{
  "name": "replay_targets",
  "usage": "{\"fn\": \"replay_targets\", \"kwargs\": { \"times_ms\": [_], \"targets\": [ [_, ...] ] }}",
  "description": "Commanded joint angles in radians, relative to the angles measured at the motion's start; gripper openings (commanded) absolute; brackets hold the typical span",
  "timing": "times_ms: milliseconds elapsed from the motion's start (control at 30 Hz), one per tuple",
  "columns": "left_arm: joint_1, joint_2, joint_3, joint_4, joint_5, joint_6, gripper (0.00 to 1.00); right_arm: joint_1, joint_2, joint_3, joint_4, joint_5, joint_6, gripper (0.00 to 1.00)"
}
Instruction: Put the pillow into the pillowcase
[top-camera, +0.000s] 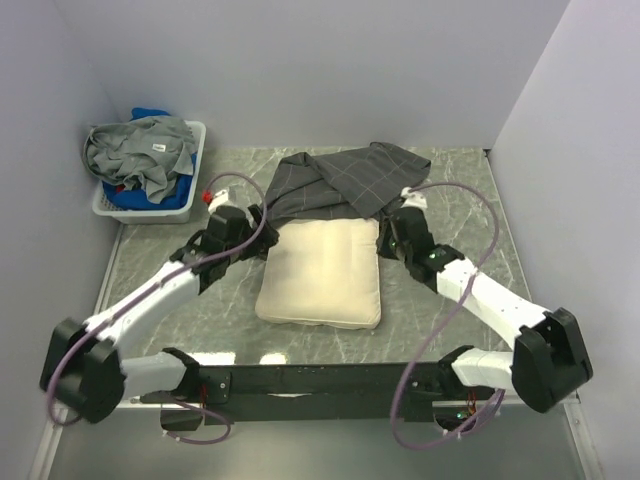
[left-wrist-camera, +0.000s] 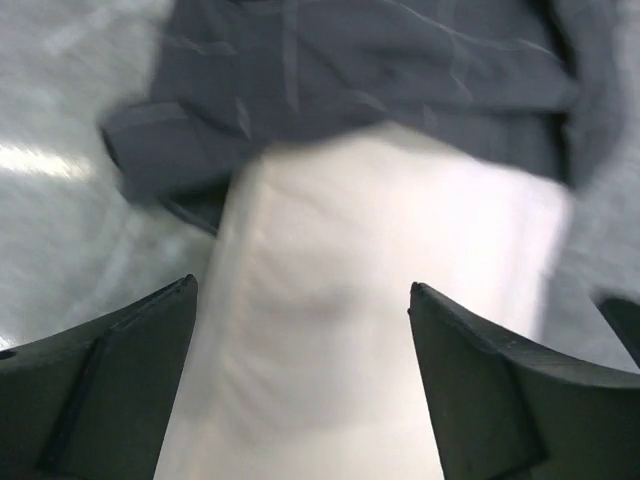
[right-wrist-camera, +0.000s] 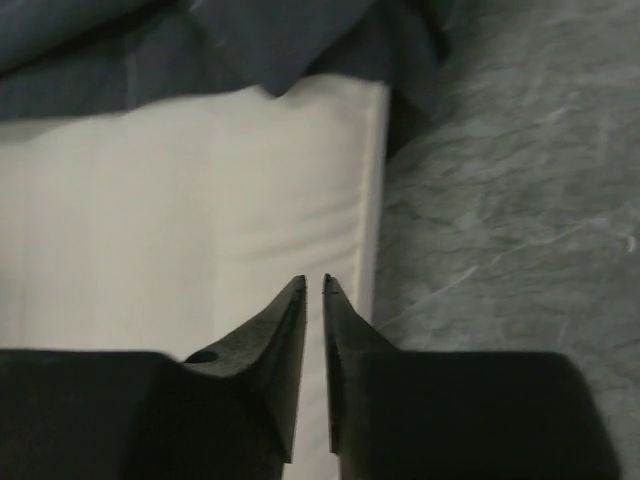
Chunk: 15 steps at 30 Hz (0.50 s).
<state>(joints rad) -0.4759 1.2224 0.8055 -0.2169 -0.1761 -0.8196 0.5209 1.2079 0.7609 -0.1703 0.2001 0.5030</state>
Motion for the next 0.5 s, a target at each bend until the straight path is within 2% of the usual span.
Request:
{"fn": "replay_targets", "kwargs": {
  "times_ms": [0, 33, 67, 133, 167, 267, 333, 400, 433, 467],
  "targets": [
    [-0.133, -0.2, -0.089, -0.062, -0.074, -0.157, 0.94, -0.102, 0.071, 0.077, -0.017, -0.007, -0.05, 0.34],
    [-0.162, -0.23, -0.139, -0.071, -0.089, -0.188, 0.94, -0.114, 0.091, 0.071, -0.008, -0.025, -0.052, 0.37],
    [-0.191, -0.277, -0.164, -0.073, -0.126, -0.254, 0.94, -0.124, 0.097, 0.06, 0.008, -0.046, -0.047, 0.48],
    [-0.285, -0.303, -0.21, -0.075, -0.163, -0.324, 0.95, -0.124, 0.099, 0.005, 0.072, -0.128, -0.021, 0.62],
    [-0.314, -0.308, -0.253, -0.072, -0.175, -0.385, 0.96, -0.114, 0.096, -0.018, 0.101, -0.158, -0.008, 0.77],
    [-0.36, -0.284, -0.327, 0.011, -0.163, -0.443, 0.99, -0.067, 0.101, -0.101, 0.167, -0.231, 0.051, 0.86],
    [-0.362, -0.261, -0.351, 0.057, -0.12, -0.447, 1.0, 0.033, 0.099, -0.144, 0.218, -0.202, 0.106, 0.87],
    [-0.362, -0.213, -0.367, 0.106, -0.103, -0.449, 0.99, 0.124, 0.099, -0.175, 0.268, -0.202, 0.185, 0.8],
    [-0.36, -0.195, -0.365, 0.12, -0.099, -0.447, 0.99, 0.154, 0.104, -0.201, 0.284, -0.183, 0.215, 0.71],
    [-0.359, -0.157, -0.359, 0.128, -0.106, -0.437, 0.98, 0.181, 0.104, -0.215, 0.305, -0.186, 0.244, 0.44]
  ]
}}
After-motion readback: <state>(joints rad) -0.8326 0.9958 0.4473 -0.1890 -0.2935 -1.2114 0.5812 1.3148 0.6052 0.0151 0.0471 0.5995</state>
